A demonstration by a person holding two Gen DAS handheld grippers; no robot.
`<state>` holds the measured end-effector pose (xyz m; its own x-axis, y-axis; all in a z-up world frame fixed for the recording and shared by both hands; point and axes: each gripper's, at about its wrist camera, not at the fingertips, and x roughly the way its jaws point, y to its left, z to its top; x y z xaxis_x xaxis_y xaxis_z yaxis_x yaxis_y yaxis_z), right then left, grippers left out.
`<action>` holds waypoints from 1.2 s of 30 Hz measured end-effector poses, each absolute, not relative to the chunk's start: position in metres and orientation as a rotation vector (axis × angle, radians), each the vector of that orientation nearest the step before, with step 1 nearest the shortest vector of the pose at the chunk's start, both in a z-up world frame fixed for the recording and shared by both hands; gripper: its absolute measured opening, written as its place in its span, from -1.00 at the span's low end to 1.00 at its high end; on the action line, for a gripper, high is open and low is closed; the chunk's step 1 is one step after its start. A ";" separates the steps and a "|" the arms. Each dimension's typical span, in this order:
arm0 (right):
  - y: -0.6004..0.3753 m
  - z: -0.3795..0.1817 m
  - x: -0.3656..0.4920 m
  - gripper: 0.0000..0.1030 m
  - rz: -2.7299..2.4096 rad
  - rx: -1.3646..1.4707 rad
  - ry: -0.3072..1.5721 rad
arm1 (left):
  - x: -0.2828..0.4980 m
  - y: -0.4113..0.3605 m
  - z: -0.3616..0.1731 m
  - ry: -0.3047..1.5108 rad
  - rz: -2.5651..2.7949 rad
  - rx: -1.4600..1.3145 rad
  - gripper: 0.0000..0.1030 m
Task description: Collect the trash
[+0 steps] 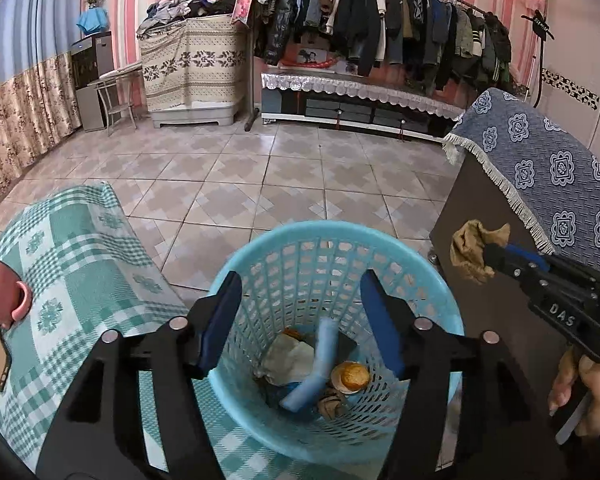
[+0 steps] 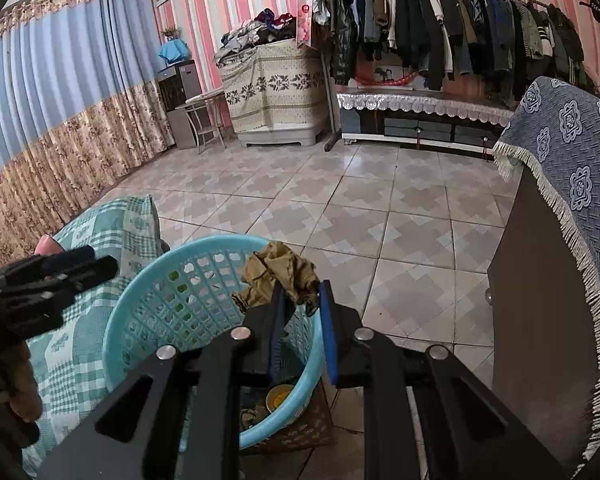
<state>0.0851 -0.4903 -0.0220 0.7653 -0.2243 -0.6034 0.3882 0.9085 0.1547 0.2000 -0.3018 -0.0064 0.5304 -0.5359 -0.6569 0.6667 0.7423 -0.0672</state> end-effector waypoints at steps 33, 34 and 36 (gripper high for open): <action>-0.418 -0.029 0.150 0.47 -0.258 0.169 0.704 | 0.196 -0.163 0.032 0.543 -0.413 0.107 0.89; -0.418 -0.023 0.146 0.58 -0.261 0.157 0.692 | 0.195 -0.160 0.032 0.544 -0.414 0.101 0.89; -0.418 -0.007 0.138 0.72 -0.269 0.136 0.659 | 0.191 -0.158 0.031 0.544 -0.412 0.100 0.89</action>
